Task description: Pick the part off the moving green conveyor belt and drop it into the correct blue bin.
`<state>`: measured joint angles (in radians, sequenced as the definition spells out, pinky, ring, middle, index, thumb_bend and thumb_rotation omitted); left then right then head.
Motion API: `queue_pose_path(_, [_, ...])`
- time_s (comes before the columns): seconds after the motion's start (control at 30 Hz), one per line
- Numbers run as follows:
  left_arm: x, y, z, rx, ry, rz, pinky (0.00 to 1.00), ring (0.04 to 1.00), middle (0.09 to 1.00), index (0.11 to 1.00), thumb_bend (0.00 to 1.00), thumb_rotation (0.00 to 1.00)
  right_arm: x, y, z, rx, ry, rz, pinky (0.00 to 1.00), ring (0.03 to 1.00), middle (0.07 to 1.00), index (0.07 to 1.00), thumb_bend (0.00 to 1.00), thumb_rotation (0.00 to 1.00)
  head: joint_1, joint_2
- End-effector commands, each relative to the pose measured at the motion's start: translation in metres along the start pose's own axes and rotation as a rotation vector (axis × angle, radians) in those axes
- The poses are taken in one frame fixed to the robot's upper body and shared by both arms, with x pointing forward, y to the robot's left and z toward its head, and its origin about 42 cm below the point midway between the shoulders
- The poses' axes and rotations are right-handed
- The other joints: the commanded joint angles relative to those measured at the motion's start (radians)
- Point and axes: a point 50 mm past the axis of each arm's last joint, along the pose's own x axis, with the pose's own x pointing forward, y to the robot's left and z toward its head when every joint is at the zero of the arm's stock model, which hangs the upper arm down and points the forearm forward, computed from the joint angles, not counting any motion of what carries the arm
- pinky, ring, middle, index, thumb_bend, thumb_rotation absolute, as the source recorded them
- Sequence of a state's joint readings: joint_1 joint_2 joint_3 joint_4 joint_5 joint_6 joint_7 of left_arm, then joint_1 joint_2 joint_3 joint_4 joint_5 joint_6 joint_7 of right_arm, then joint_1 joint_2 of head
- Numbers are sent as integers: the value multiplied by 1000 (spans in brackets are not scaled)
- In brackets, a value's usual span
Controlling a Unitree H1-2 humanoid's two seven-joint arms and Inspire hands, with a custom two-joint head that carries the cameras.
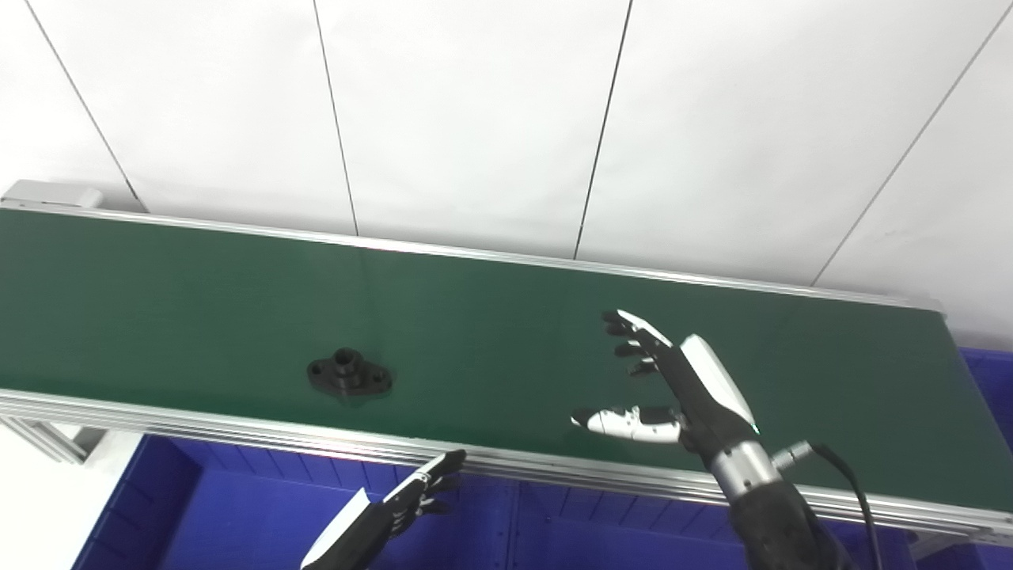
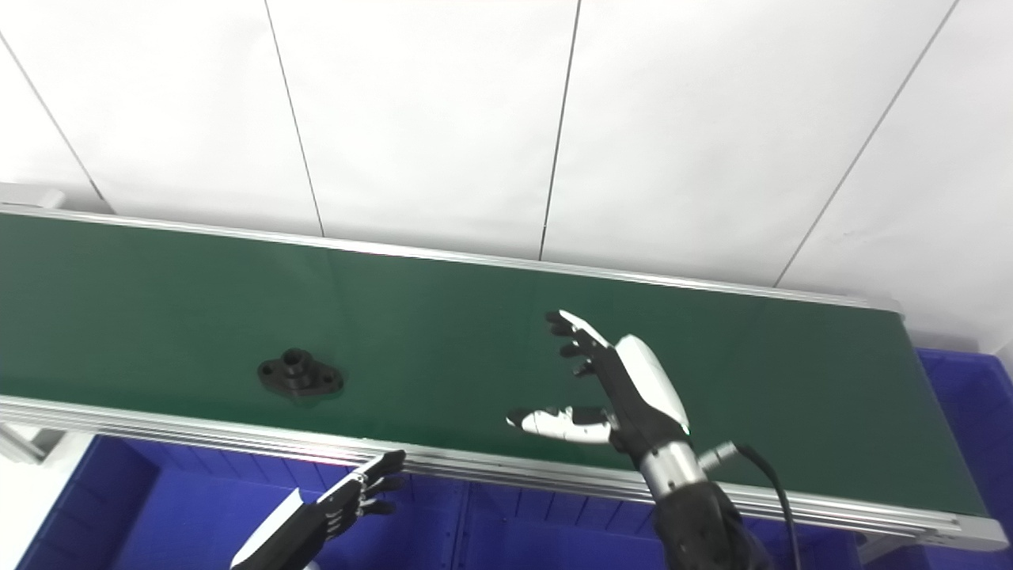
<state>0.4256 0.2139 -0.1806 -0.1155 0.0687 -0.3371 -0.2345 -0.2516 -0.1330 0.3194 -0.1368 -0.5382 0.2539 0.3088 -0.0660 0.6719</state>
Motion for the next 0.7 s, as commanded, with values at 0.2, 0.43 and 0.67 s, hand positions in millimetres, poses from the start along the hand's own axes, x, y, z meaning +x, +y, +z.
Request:
queue_pose_path(0.2, [2, -1, 6, 17, -61, -25, 816, 905, 950, 938, 715, 222, 33, 2, 29, -76, -66, 24, 712, 828, 873, 891, 795, 354, 32, -1])
queue_pose_path(0.43, [5, -4, 7, 24, -69, -29, 799, 891, 939, 931, 711, 226, 52, 6, 43, -122, -105, 52, 697, 807, 859, 885, 794, 353, 51, -4])
queue_pose_path(0.67, [6, -6, 7, 23, -88, -32, 805, 898, 945, 935, 706, 227, 70, 13, 56, -184, -130, 102, 735, 821, 863, 889, 790, 360, 54, -4])
